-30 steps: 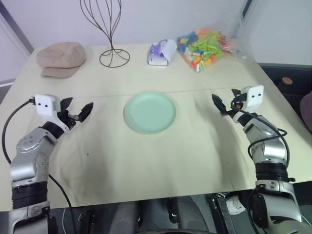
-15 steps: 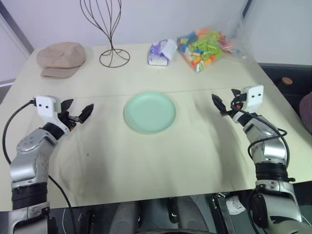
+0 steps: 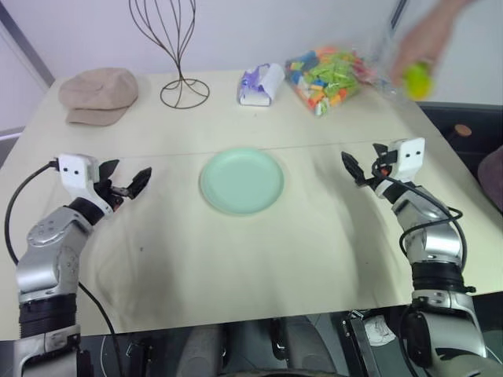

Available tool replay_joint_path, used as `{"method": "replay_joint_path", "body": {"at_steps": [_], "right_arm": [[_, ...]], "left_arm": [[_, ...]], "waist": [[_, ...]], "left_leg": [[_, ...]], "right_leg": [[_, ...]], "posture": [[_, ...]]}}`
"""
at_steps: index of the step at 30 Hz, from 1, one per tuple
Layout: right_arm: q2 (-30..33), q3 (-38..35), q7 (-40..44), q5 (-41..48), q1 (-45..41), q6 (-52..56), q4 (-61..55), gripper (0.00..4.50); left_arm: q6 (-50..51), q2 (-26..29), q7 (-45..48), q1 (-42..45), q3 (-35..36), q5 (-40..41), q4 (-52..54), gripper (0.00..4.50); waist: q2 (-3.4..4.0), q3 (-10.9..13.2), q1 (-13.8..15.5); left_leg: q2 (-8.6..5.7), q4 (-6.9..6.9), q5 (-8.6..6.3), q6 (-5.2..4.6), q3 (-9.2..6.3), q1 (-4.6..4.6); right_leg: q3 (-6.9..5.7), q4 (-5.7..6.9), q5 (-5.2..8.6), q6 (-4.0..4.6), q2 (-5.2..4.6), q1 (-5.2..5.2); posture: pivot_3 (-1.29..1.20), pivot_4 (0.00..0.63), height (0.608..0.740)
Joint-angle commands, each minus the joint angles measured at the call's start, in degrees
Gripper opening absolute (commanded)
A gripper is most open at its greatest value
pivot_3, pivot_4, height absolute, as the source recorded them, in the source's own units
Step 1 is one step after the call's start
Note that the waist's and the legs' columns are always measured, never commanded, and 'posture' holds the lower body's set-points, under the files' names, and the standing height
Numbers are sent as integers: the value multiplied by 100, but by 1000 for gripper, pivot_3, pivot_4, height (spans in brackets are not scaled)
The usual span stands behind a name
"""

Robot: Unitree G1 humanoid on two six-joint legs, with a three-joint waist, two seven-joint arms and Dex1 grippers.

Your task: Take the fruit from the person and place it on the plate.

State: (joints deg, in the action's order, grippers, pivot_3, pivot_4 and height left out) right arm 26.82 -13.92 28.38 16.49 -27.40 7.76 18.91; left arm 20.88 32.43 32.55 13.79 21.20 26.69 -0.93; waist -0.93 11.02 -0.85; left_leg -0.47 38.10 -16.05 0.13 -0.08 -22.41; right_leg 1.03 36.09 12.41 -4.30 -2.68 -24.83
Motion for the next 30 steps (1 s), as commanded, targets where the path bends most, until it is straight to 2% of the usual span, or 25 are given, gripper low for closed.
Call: {"method": "replay_joint_path", "body": {"at_steps": [1,16,18,21,23,27,30], "right_arm": [[-11,-40,-23,7,-107,-136,-111,4447],[15,-36,70,84,-69,-14,-195,4447],[73,-24,511,581,36,558,-712,4447],[414,-4,1280,2067,266,2232,-2293,4447],[647,-75,1375,2727,262,2988,-2917,4447],[794,-34,1214,2818,69,3281,-3165,4447],[742,-3,1124,2790,-62,3314,-3136,4447]], "left_arm": [[-101,94,22,56,63,-12,155,4500],[-130,124,32,81,66,-66,105,4500],[-118,129,37,71,69,-62,128,4500],[-114,151,64,86,71,-69,104,4500],[-118,170,85,120,65,-73,58,4500],[-50,263,287,375,78,41,-112,4500],[260,460,918,1000,-28,442,-266,4500]], "waist": [[0,0,-2],[0,0,-1],[0,0,-1],[4,2,6],[3,2,4],[-10,-6,8],[-13,-7,37]], "left_leg": [[0,0,0,0,0,0],[0,0,0,0,0,0],[0,0,0,0,0,0],[1,-1,0,0,-3,-1],[2,-1,0,-1,-7,-2],[2,0,0,-1,-8,8],[2,8,0,0,-11,5]], "right_leg": [[0,0,0,0,0,0],[0,0,0,0,0,0],[0,0,0,0,0,0],[0,0,0,0,0,-1],[-2,0,0,0,-2,-1],[-6,-3,1,1,-2,10],[-10,-4,1,2,1,13]], "posture": [[0,150,740],[0,150,740],[0,150,740],[0,150,740],[0,150,740],[0,150,740],[0,150,740]]}}
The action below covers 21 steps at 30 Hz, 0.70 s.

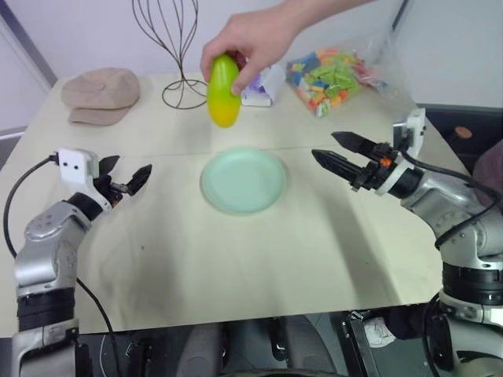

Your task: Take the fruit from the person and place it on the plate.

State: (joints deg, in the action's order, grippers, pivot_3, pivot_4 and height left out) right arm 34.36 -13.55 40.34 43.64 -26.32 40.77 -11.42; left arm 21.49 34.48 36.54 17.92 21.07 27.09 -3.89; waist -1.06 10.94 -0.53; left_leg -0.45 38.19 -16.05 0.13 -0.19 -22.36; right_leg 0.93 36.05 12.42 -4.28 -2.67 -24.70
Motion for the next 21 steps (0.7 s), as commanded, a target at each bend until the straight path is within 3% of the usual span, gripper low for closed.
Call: {"method": "replay_joint_path", "body": {"at_steps": [1,4,11,21], "right_arm": [[-29,-26,-84,62,-194,12,-90,4447],[-73,52,-94,-110,-248,-139,58,4447],[-207,52,-247,-383,-226,-450,174,4447],[-272,-111,-605,-362,126,-535,-197,4447]], "left_arm": [[319,315,771,904,-105,530,-85,4500],[383,306,1642,2189,-680,459,-934,4500],[76,-111,2821,3498,-1579,30,-2294,4500],[-1199,-1048,2970,4667,-1717,-549,-4216,4500]], "waist": [[-2,1,22],[-4,2,89],[-1,1,13],[-4,2,-22]], "left_leg": [[0,2,0,0,0,-4],[-6,12,1,0,3,-8],[-13,3,-1,-4,15,-7],[-10,2,-1,-5,10,-15]], "right_leg": [[-3,-1,0,0,2,-1],[-10,-3,-1,-2,13,1],[-3,-4,1,-8,12,-3],[-3,1,0,-8,15,-14]], "posture": [[0,150,740],[0,150,740],[0,150,740],[0,150,740]]}}
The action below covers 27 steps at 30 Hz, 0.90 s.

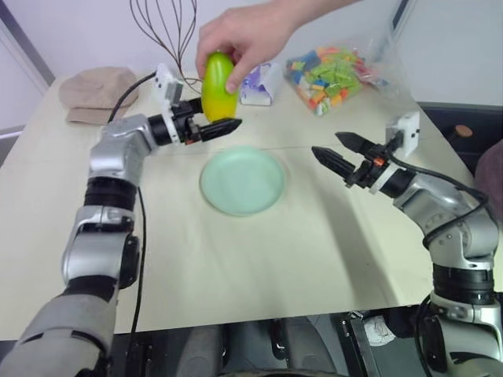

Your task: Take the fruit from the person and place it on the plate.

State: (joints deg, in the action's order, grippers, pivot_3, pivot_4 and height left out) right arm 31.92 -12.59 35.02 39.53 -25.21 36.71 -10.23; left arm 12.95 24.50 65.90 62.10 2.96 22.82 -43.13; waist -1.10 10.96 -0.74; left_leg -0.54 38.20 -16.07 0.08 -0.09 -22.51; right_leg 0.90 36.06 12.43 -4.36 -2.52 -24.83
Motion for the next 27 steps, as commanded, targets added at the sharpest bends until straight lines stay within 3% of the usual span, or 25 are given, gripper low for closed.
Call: {"method": "replay_joint_path", "body": {"at_steps": [1,4,9,16,22,27], "right_arm": [[-34,-208,-106,51,29,-132,-338,4447],[-33,-232,-169,38,69,-158,-361,4447],[-29,-258,-222,36,84,-187,-346,4500],[-61,-186,-198,-11,23,-258,-208,4500],[-158,-120,-217,-111,65,-364,-144,4500],[-307,-100,-320,-159,137,-412,-229,4500]], "left_arm": [[-378,-80,72,296,95,-140,-382,4500],[-428,-130,172,372,149,-136,-543,4500],[-453,-140,229,366,200,-131,-594,2348],[-467,-53,129,247,120,-327,-487,2305],[-1188,102,497,-298,-1050,-1551,-266,2305],[-1640,-55,663,-196,-1359,-1888,-452,2305]], "waist": [[0,0,-6],[0,0,-13],[0,0,4],[0,0,0],[1,0,4],[-1,1,22]], "left_leg": [[0,0,0,0,0,0],[1,0,0,0,0,0],[1,0,0,0,-2,-1],[0,0,0,0,-3,0],[0,-1,0,0,-1,3],[0,2,0,-1,-4,-3]], "right_leg": [[0,0,0,0,0,0],[1,0,0,0,2,0],[1,1,0,0,1,0],[0,1,0,0,1,0],[2,2,0,0,2,1],[1,2,0,0,1,1]], "posture": [[0,150,740],[0,150,740],[0,150,740],[0,150,740],[0,150,740],[0,150,740]]}}
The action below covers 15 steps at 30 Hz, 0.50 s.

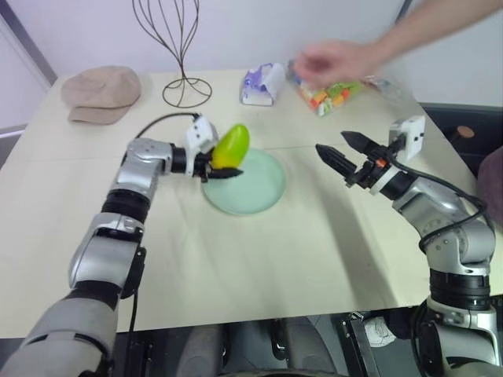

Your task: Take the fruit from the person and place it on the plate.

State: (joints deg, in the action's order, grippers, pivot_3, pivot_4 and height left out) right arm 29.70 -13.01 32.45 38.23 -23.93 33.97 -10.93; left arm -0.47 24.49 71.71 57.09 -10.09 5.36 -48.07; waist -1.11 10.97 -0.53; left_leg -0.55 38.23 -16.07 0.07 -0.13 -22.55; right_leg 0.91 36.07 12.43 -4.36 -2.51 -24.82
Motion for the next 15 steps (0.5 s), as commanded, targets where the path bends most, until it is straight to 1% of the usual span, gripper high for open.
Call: {"method": "replay_joint_path", "body": {"at_steps": [1,2,6,7,12,14,15], "right_arm": [[-116,-52,-94,-30,45,-143,-202,4500],[-143,-54,-121,-34,79,-147,-240,4500],[-209,-129,-218,-40,210,-148,-368,4500],[-213,-140,-235,-37,234,-146,-393,4500],[-212,-175,-282,-14,299,-139,-442,4500],[-205,-180,-286,-33,288,-149,-415,4500],[-190,-200,-284,-58,263,-177,-360,4500]], "left_arm": [[-402,-107,73,356,-107,-220,-43,2305],[-450,-154,80,409,-132,-274,-143,2305],[-628,-267,204,558,-148,-375,-493,4364],[-657,-282,214,582,-130,-379,-546,4442],[-922,-293,-48,668,48,-330,-709,4442],[-806,-235,-113,725,251,-160,-715,4442],[-733,-184,-266,774,491,5,-719,4442]], "waist": [[0,0,8],[0,0,10],[0,0,-8],[0,0,-25],[0,0,-31],[0,0,-23],[0,0,-20]], "left_leg": [[-1,0,0,0,1,0],[-2,0,0,0,-1,0],[-3,0,0,0,1,1],[-3,0,0,0,1,1],[5,-1,-1,-1,0,4],[5,0,-1,-1,-1,4],[5,0,-1,-1,0,4]], "right_leg": [[1,0,0,0,-1,0],[-1,0,0,0,-1,1],[0,0,0,-1,-1,0],[0,0,0,-1,-1,0],[1,3,0,0,8,-1],[1,4,0,0,7,-1],[1,4,0,0,7,-1]], "posture": [[0,150,740],[0,150,740],[0,150,740],[0,150,740],[0,150,740],[0,150,740],[0,150,740]]}}
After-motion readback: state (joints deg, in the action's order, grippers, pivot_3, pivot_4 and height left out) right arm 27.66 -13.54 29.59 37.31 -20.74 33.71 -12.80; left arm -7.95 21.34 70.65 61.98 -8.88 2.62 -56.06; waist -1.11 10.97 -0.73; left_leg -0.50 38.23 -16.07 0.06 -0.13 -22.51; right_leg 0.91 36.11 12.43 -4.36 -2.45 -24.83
